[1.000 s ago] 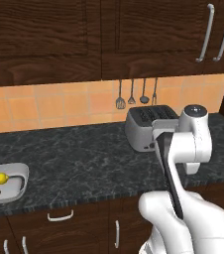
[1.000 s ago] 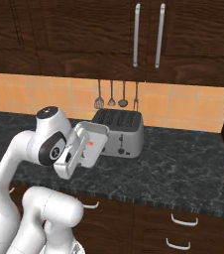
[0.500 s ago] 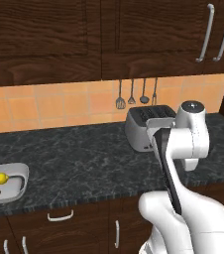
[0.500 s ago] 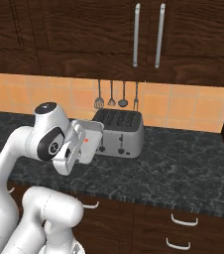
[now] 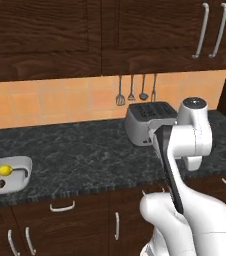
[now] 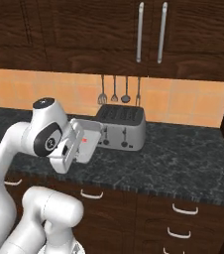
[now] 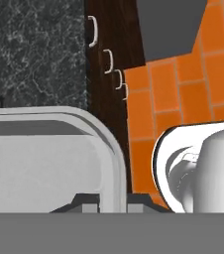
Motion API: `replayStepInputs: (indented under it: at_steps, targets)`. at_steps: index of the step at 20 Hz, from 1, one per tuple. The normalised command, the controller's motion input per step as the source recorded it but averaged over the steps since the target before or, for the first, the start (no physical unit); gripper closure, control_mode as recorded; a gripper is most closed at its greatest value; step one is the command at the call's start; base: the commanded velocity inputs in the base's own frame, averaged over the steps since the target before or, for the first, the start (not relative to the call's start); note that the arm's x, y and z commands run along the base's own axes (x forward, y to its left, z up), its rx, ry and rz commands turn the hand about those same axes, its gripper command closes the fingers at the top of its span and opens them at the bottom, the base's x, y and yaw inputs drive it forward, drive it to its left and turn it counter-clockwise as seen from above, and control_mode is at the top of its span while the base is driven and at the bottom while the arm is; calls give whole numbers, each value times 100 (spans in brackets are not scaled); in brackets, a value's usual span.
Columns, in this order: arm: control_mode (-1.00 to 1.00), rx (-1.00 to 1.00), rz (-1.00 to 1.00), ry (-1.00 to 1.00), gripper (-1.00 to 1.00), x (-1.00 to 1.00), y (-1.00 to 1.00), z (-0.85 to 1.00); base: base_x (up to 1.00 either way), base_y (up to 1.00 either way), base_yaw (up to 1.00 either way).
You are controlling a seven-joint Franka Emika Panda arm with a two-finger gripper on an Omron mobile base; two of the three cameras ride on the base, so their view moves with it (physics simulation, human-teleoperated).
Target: Take the meat container that has the shrimp and place it on the second highest rack of the freezer. Then take the vegetable container that has the mushroom and lemon and place it on the highest rack of the freezer.
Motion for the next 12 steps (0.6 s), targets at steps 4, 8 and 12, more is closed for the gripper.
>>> replayStepInputs:
  at_steps: [4,8,12]
  targets:
    - [100,0,0,0,100,0,0,0,-16,97,-9]
    - [100,0,0,0,100,0,0,0,-23,73,-66]
    - [100,0,0,0,100,0,0,0,-32,0,-97]
